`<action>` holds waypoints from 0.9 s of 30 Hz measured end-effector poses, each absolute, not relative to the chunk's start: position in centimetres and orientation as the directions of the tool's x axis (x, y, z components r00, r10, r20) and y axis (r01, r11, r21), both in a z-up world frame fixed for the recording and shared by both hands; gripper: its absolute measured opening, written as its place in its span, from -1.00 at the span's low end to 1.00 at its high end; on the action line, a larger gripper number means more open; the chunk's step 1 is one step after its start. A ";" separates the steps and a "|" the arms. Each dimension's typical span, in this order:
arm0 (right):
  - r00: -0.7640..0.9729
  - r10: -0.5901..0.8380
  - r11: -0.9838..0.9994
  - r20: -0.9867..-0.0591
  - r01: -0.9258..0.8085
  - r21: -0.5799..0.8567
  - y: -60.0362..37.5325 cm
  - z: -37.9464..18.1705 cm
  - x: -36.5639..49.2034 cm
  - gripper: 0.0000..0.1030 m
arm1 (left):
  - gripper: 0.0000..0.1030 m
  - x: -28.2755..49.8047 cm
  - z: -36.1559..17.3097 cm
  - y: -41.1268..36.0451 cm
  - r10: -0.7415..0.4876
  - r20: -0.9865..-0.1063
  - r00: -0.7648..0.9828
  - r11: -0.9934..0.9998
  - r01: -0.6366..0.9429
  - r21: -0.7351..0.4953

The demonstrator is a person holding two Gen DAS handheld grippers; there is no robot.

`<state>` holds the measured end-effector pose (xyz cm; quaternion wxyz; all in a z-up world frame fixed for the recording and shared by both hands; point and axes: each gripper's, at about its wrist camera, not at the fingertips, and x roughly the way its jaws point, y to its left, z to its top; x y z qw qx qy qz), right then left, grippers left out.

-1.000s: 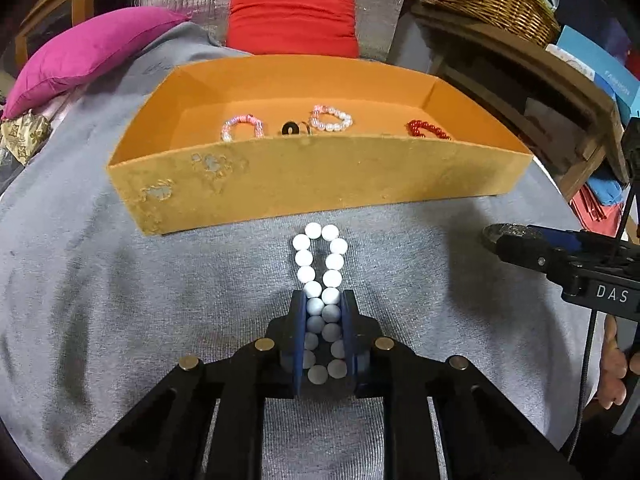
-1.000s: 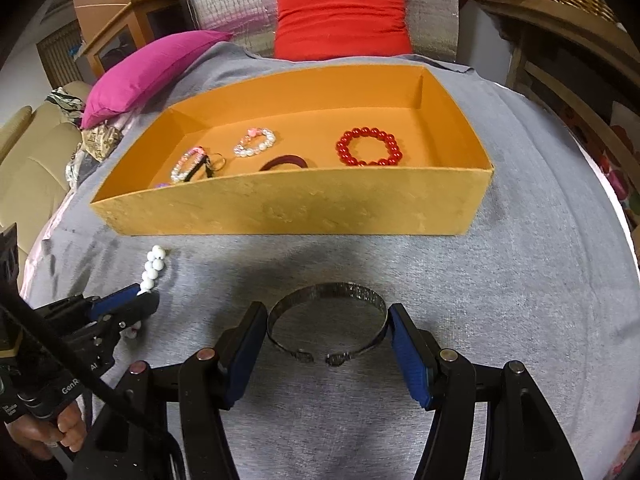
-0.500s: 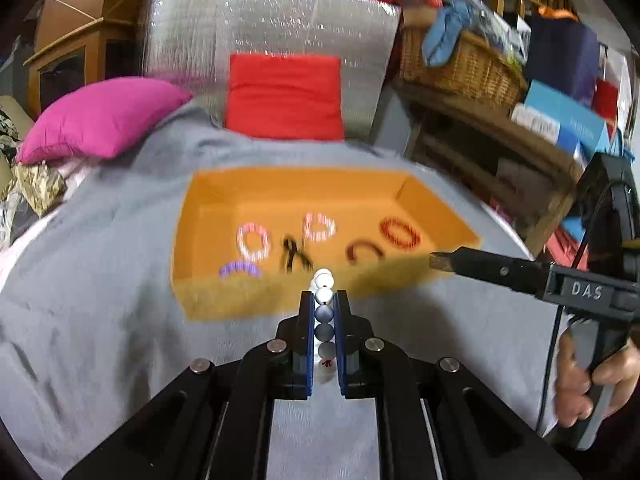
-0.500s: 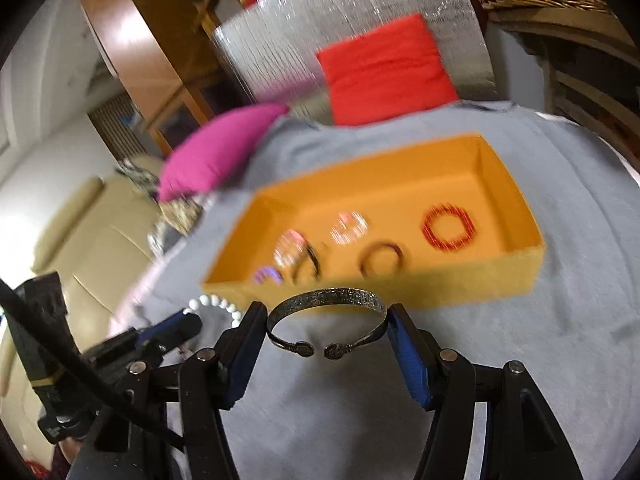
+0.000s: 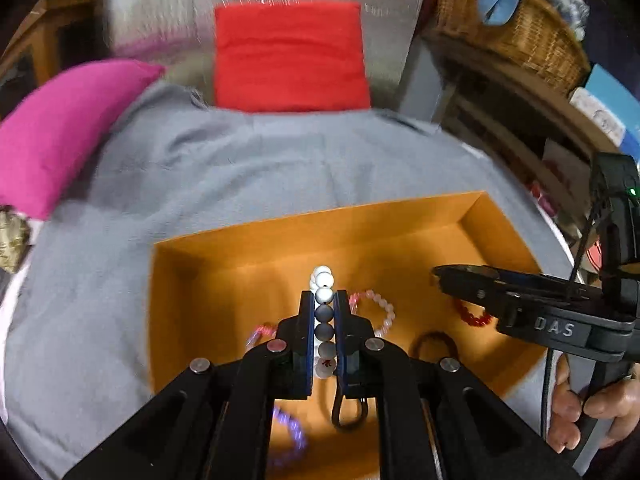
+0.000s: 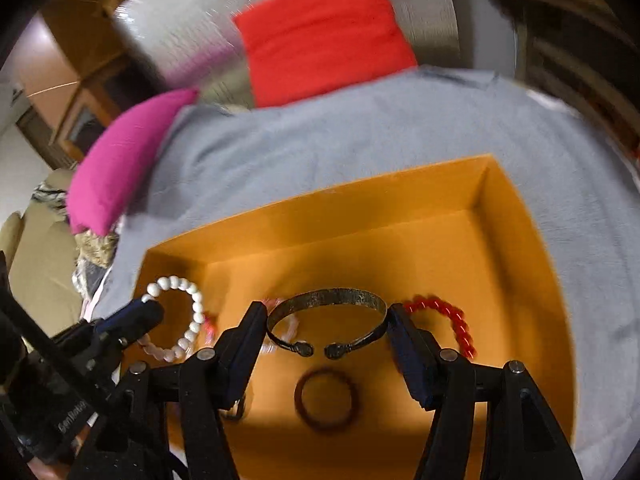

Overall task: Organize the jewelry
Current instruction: 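Carry both pieces over the orange box and open both tools to release them, then raise both open tools out of the box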

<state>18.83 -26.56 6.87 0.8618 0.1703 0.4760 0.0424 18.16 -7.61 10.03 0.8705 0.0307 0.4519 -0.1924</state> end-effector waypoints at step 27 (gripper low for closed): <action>0.737 0.083 0.995 -0.671 -0.097 0.016 -19.5 21.4 -9.1 0.39 | 0.96 -9.3 23.9 1.7 -0.073 -0.602 0.795 0.997 0.059 -0.043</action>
